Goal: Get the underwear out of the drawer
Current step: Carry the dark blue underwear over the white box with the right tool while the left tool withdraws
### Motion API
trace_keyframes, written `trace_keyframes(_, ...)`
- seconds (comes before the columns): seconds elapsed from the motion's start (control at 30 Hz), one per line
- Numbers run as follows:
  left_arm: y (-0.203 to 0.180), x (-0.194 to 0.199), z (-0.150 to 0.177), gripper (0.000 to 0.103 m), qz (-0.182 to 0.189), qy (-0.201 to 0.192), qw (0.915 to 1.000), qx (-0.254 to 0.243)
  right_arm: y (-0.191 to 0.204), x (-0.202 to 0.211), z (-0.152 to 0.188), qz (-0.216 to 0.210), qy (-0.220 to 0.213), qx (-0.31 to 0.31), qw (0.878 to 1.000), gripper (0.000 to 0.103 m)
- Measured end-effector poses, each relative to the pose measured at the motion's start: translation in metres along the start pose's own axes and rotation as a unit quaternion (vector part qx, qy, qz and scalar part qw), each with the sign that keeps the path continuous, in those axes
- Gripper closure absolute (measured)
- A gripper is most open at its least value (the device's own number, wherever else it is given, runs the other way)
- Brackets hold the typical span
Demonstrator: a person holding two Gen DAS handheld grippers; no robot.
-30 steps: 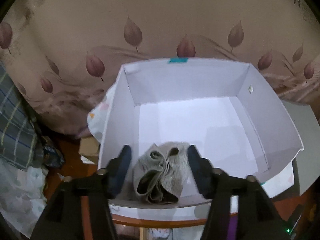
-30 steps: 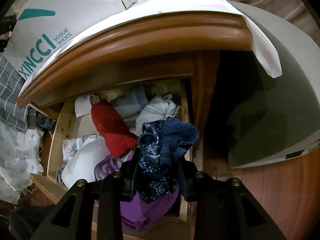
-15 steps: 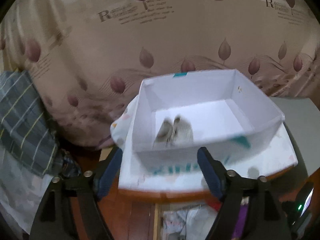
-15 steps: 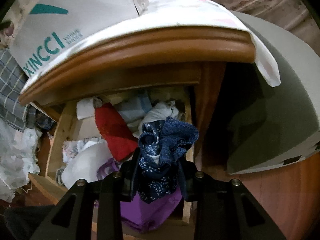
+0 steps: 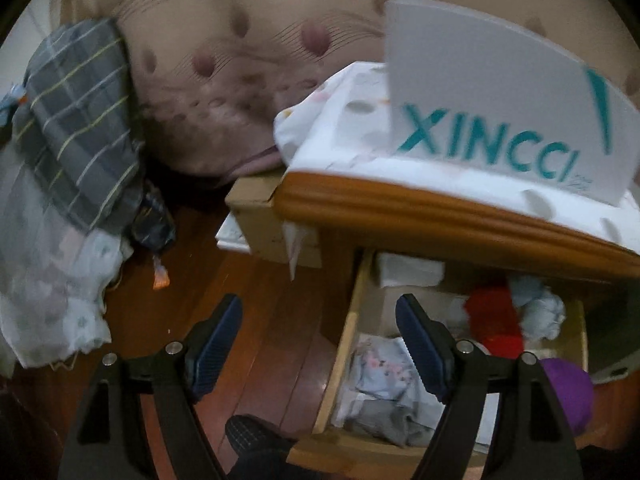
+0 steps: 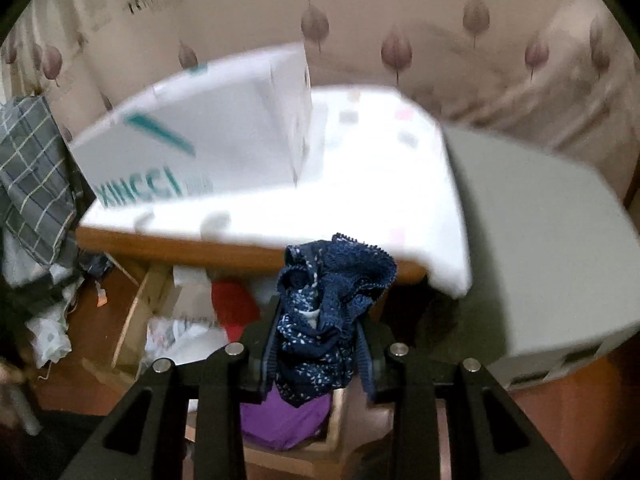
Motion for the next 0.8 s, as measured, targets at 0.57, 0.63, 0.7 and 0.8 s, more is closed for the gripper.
trace_keyframes(0.57,0.024,-0.039,0.009,0.021,-0.043,0.021,0.9988,0.010,0.058,0.016,-0.190,-0.014,-0.053,0.077,0.996,0.070)
trace_keyframes(0.63,0.029,-0.042,0.008,0.021,-0.043,0.030,0.9984,0.019,0.066,0.002,-0.199,-0.014,-0.040,0.084,0.996,0.070)
trace_keyframes(0.7,0.035,-0.045,0.008,0.021,-0.043,0.036,0.9979,0.032,0.073,-0.012,-0.205,-0.012,-0.026,0.096,0.995,0.070)
trace_keyframes(0.8,0.044,-0.049,0.009,0.021,-0.050,0.047,0.9963,0.052,0.077,-0.031,-0.208,-0.014,-0.006,0.102,0.995,0.070)
Point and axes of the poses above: each gripper's, at about its wrist camera, not at the fingertips, and x roughly against the way its jaws point, y to its left, z to its underside, the point moved 4 cm from there along -x, roughly the way its jaws point, and after that the axes turned 12 degrees about -z, right-handed, at the moved point
